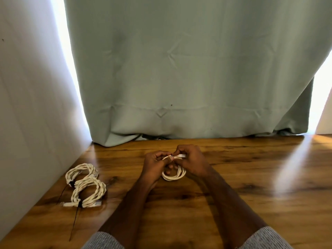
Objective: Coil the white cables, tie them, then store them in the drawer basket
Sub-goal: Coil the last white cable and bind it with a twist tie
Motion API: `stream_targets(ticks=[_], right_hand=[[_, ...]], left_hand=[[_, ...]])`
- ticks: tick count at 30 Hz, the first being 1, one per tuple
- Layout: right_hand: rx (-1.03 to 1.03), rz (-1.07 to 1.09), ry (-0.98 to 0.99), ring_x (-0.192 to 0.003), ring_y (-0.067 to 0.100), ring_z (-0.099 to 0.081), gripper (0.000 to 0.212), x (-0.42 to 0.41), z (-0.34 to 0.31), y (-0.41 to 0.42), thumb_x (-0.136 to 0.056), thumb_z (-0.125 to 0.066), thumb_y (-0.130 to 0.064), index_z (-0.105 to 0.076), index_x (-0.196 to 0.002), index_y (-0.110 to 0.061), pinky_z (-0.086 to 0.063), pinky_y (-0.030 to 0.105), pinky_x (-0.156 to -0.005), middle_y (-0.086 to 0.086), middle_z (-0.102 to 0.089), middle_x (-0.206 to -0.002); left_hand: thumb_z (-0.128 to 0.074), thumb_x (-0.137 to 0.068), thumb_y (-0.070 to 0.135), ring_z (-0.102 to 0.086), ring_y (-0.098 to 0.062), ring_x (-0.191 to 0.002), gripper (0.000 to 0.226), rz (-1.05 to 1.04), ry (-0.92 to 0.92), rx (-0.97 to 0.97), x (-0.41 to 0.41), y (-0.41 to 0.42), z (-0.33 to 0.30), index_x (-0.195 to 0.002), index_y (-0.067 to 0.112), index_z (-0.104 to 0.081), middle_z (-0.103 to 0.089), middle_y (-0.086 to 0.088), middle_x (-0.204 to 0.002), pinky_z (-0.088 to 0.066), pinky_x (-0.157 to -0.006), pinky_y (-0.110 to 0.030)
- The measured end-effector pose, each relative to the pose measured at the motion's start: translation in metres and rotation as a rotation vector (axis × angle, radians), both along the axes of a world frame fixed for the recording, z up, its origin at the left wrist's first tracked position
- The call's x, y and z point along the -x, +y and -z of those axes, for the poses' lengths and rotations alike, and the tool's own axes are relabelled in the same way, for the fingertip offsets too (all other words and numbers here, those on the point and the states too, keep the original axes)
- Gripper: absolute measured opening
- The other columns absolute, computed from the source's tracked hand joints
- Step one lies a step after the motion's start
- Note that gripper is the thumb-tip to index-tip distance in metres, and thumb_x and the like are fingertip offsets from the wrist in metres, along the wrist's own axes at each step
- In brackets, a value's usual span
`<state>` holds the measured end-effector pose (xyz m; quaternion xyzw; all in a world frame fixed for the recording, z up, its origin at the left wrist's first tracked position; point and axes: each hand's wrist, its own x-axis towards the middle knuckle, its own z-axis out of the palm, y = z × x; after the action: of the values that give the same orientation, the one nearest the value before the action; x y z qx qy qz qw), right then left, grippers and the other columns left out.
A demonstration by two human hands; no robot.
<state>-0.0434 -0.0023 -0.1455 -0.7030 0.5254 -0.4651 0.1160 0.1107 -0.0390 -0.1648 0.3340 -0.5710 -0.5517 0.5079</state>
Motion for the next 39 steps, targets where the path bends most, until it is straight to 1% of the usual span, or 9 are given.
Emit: stream_targets(ticks=[4, 7, 10, 16, 23, 27, 30, 36, 39], right_hand=[[0.006, 0.026, -0.006, -0.068, 0.014, -0.068, 0.010, 0.001, 0.002, -0.001, -0.082, -0.078, -0.009, -0.073, -0.076, -0.016, -0.051, 0.024, -0.059, -0.002, -0.072, -0.073], [0.013, 0.044, -0.022, -0.067, 0.017, -0.070, 0.013, 0.000, 0.004, -0.001, -0.083, -0.076, -0.008, -0.072, -0.076, -0.018, -0.056, 0.032, -0.059, -0.001, -0.072, -0.073], [-0.009, 0.048, -0.039, -0.067, 0.016, -0.071, 0.012, -0.001, 0.006, -0.002, -0.085, -0.076, -0.009, -0.072, -0.078, -0.018, -0.060, 0.042, -0.062, 0.000, -0.073, -0.076], [-0.020, 0.068, -0.089, -0.066, 0.018, -0.072, 0.012, -0.004, 0.006, -0.003, -0.087, -0.076, -0.015, -0.072, -0.078, -0.021, -0.060, 0.047, -0.062, 0.000, -0.073, -0.075], [-0.050, 0.091, -0.148, -0.062, 0.023, -0.071, 0.013, -0.010, 0.009, 0.001, -0.079, -0.079, -0.009, -0.072, -0.076, -0.019, -0.060, 0.049, -0.060, 0.002, -0.073, -0.069], [-0.049, 0.096, -0.119, -0.060, 0.019, -0.070, 0.013, -0.014, 0.007, 0.008, -0.081, -0.077, -0.006, -0.071, -0.080, -0.018, -0.060, 0.043, -0.059, 0.000, -0.072, -0.069], [-0.048, 0.109, -0.094, -0.064, 0.012, -0.070, 0.015, -0.021, 0.006, 0.012, -0.080, -0.080, -0.010, -0.070, -0.082, -0.022, -0.060, 0.038, -0.061, -0.004, -0.073, -0.074], [-0.020, 0.043, -0.080, -0.074, -0.004, -0.069, 0.027, -0.061, 0.002, 0.022, -0.075, -0.080, -0.002, -0.069, -0.087, -0.024, -0.050, 0.012, -0.063, -0.013, -0.074, -0.083], [-0.041, 0.015, -0.088, -0.076, -0.004, -0.068, 0.024, -0.085, 0.005, 0.026, -0.075, -0.083, -0.007, -0.072, -0.086, -0.025, -0.049, 0.010, -0.063, -0.013, -0.073, -0.085]], left_hand=[[-0.065, -0.090, 0.000, -0.074, -0.027, -0.064, 0.014, 0.000, -0.016, 0.011, 0.002, -0.001, -0.001, -0.103, 0.000, -0.071, -0.076, -0.017, -0.085, -0.057, -0.052, -0.029], [-0.067, -0.090, 0.001, -0.075, -0.031, -0.067, 0.010, -0.102, -0.060, 0.074, 0.004, 0.000, 0.000, -0.098, 0.002, -0.072, -0.076, -0.015, -0.086, -0.060, -0.058, -0.034], [-0.073, -0.085, 0.003, -0.074, -0.023, -0.073, 0.007, -0.251, -0.172, 0.218, 0.002, -0.003, 0.002, -0.090, 0.008, -0.075, -0.075, -0.007, -0.085, -0.061, -0.062, -0.035], [-0.073, -0.084, 0.012, -0.068, -0.004, -0.082, 0.006, -0.368, -0.391, 0.532, 0.001, -0.006, 0.005, -0.088, 0.015, -0.077, -0.074, 0.008, -0.084, -0.054, -0.075, -0.024], [-0.072, -0.086, 0.008, -0.066, -0.010, -0.078, 0.009, -0.376, -0.372, 0.424, -0.004, -0.007, 0.002, -0.080, 0.014, -0.069, -0.070, 0.004, -0.078, -0.055, -0.072, -0.030], [-0.071, -0.084, 0.003, -0.068, -0.008, -0.075, 0.021, -0.326, -0.323, 0.347, -0.011, 0.006, -0.003, -0.074, 0.020, -0.066, -0.071, 0.003, -0.077, -0.052, -0.069, -0.023], [-0.072, -0.085, 0.009, -0.069, -0.010, -0.079, 0.010, -0.344, -0.301, 0.315, -0.023, 0.015, -0.004, -0.079, 0.016, -0.068, -0.072, 0.002, -0.081, -0.053, -0.070, -0.024], [-0.068, -0.089, 0.011, -0.063, 0.001, -0.076, 0.010, -0.585, -0.328, 0.449, -0.068, 0.046, -0.025, -0.084, 0.020, -0.065, -0.066, 0.011, -0.078, -0.049, -0.067, -0.014], [-0.068, -0.088, 0.013, -0.065, -0.006, -0.075, 0.009, -0.667, -0.359, 0.497, -0.104, 0.060, -0.040, -0.084, 0.019, -0.066, -0.068, 0.005, -0.077, -0.051, -0.066, -0.020]])
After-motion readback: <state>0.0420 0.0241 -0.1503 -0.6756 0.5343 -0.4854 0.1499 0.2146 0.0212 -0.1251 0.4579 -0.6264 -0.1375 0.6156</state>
